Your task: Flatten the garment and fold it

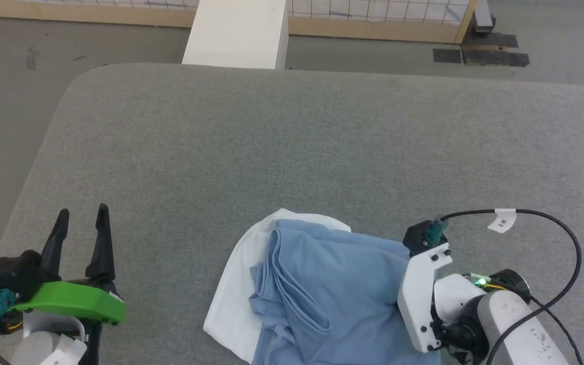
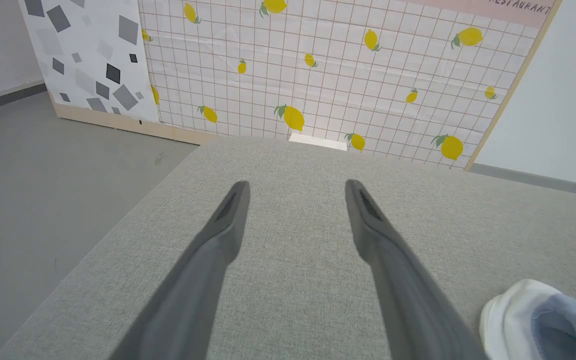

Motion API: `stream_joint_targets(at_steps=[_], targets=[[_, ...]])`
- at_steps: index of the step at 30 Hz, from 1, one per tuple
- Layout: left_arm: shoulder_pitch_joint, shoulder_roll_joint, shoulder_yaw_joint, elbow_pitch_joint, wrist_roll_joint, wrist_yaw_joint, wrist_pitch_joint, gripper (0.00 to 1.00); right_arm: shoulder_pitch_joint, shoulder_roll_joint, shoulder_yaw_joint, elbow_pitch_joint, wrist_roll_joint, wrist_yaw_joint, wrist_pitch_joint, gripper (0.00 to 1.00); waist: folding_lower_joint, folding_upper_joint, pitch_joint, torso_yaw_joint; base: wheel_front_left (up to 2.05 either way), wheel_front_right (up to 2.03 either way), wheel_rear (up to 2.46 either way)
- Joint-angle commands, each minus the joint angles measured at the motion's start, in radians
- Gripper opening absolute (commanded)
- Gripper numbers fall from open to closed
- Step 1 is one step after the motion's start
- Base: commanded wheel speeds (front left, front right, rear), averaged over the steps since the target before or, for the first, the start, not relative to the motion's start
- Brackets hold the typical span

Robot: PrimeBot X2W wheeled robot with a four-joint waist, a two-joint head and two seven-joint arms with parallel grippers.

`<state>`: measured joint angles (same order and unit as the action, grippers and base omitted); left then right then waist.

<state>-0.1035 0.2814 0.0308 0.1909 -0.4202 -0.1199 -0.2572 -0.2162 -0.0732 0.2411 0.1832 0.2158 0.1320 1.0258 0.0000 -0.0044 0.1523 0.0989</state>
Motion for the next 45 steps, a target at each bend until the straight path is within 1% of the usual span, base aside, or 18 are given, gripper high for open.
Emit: stream_joint_targets(at_steps=[1,5,10,14,19,23,28,31,34,37,39,42,44,45], targets=[[-0.005,-0.007,0.002,0.002,0.007,-0.004,-0.005,1.0,0.003,-0.009,0.012,0.011,0.012,-0.001,-0.008,0.0,0.0,0.0044,-0.015,-0.002,0.0,0.0,0.0],[0.004,-0.012,0.0,0.003,0.013,-0.005,-0.005,1.0,-0.045,-0.047,0.027,-0.054,0.036,-0.001,-0.003,0.0,0.0,0.0044,-0.042,-0.001,0.0,0.0,0.0],[0.021,-0.017,0.005,0.001,0.018,-0.004,-0.005,1.0,-0.112,-0.105,0.025,-0.161,0.059,-0.001,0.047,0.0,0.0,0.0044,-0.063,-0.006,0.0,0.0,0.0],[0.034,-0.024,0.006,-0.005,0.021,-0.002,-0.005,1.0,-0.126,-0.141,0.014,-0.215,0.072,-0.001,0.095,0.0,0.0,0.0044,-0.075,-0.015,0.0,0.0,0.0],[0.046,-0.035,0.006,-0.012,0.021,-0.001,-0.005,1.0,-0.112,-0.164,0.012,-0.25,0.091,-0.001,0.117,0.0,0.0,0.0044,-0.081,-0.042,0.0,0.0,0.0],[0.048,-0.039,0.008,-0.027,0.014,-0.002,-0.005,1.0,-0.126,-0.198,0.015,-0.265,0.1,-0.001,0.137,0.0,0.0,0.0044,-0.061,-0.105,0.0,0.0,0.0],[0.03,-0.039,0.0,-0.052,0.002,-0.005,-0.005,1.0,-0.178,-0.255,-0.008,-0.267,0.1,-0.001,0.166,0.0,0.0,0.0044,-0.006,-0.228,0.0,0.0,0.0],[0.015,-0.029,-0.009,-0.068,-0.005,-0.007,-0.005,1.0,-0.211,-0.286,-0.034,-0.265,0.093,-0.001,0.174,0.0,0.0,0.0044,0.039,-0.303,0.0,0.0,0.0],[-0.008,-0.004,-0.021,-0.09,-0.014,-0.008,-0.004,1.0,-0.236,-0.319,-0.084,-0.262,0.079,-0.001,0.175,0.0,0.0,0.0044,0.101,-0.367,0.0,0.0,0.0],[-0.028,0.032,-0.029,-0.117,-0.026,-0.009,-0.001,1.0,-0.247,-0.339,-0.161,-0.258,0.054,-0.001,0.168,0.0,0.0,0.0044,0.165,-0.408,0.0,0.0,0.0],[-0.04,0.057,-0.03,-0.136,-0.034,-0.01,0.004,1.0,-0.252,-0.346,-0.214,-0.256,0.035,-0.001,0.162,0.0,0.0,0.0044,0.203,-0.419,0.0,0.0,0.0],[-0.058,0.111,-0.027,-0.181,-0.046,-0.01,0.021,1.0,-0.253,-0.359,-0.307,-0.261,-0.004,-0.001,0.157,0.0,0.0,0.0044,0.283,-0.423,0.0,0.0,0.0],[-0.064,0.149,-0.016,-0.216,-0.055,-0.01,0.032,1.0,-0.257,-0.357,-0.371,-0.271,-0.033,-0.001,0.142,0.0,0.0,0.0044,0.337,-0.419,0.0,0.0,0.0],[-0.066,0.169,-0.007,-0.234,-0.06,-0.01,0.037,1.0,-0.261,-0.345,-0.407,-0.278,-0.049,-0.001,0.134,0.0,0.0,0.0044,0.365,-0.416,0.0,0.0,0.0]])
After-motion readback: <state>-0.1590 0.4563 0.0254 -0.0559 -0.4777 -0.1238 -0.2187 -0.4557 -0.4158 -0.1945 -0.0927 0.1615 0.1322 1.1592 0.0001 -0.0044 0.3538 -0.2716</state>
